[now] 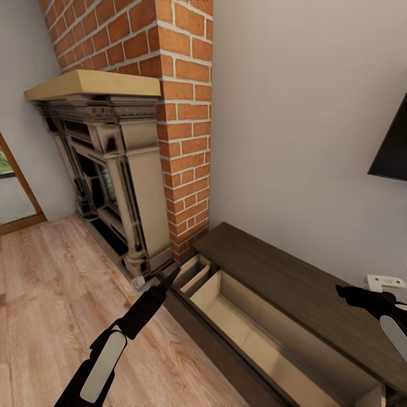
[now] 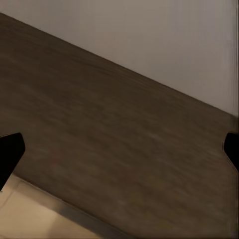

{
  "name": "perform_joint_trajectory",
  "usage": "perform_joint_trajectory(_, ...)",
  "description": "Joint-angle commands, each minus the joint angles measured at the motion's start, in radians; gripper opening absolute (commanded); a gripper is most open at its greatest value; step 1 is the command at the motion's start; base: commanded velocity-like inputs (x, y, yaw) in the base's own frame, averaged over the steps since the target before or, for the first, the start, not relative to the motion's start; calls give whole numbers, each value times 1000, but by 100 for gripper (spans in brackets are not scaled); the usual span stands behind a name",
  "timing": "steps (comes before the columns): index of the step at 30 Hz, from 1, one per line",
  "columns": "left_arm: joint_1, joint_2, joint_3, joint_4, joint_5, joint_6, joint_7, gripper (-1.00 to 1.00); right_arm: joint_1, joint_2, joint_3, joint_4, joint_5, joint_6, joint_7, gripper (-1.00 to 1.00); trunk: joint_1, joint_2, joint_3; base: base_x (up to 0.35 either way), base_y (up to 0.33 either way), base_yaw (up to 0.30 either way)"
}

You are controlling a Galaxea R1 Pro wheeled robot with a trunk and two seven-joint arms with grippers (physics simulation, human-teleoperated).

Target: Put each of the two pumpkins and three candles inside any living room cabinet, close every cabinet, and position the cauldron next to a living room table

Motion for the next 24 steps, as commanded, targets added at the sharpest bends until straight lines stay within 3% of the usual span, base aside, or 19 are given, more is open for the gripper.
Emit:
perform_joint_trajectory(1, 0, 0, 0, 0, 0, 0, 0, 100, 0, 0, 0, 0, 0, 0, -1, 100, 0, 0, 0, -118, -211, 4)
perform_joint_trajectory(11, 0, 1, 24, 0, 2, 0, -1, 100, 0, 1, 0, -1, 0, -8, 2, 100, 0, 0, 0, -74, -132, 10)
perform_joint_trajectory(17, 0, 3, 32, 1, 2, 0, -8, 100, 0, 1, 0, -2, 0, -12, 2, 100, 0, 0, 0, -4, -7, 225)
perform_joint_trajectory(24, 0, 6, 35, 3, 2, 0, -60, 100, 0, 2, 0, -2, 0, -12, 1, 100, 0, 0, 1, 0, 0, 284)
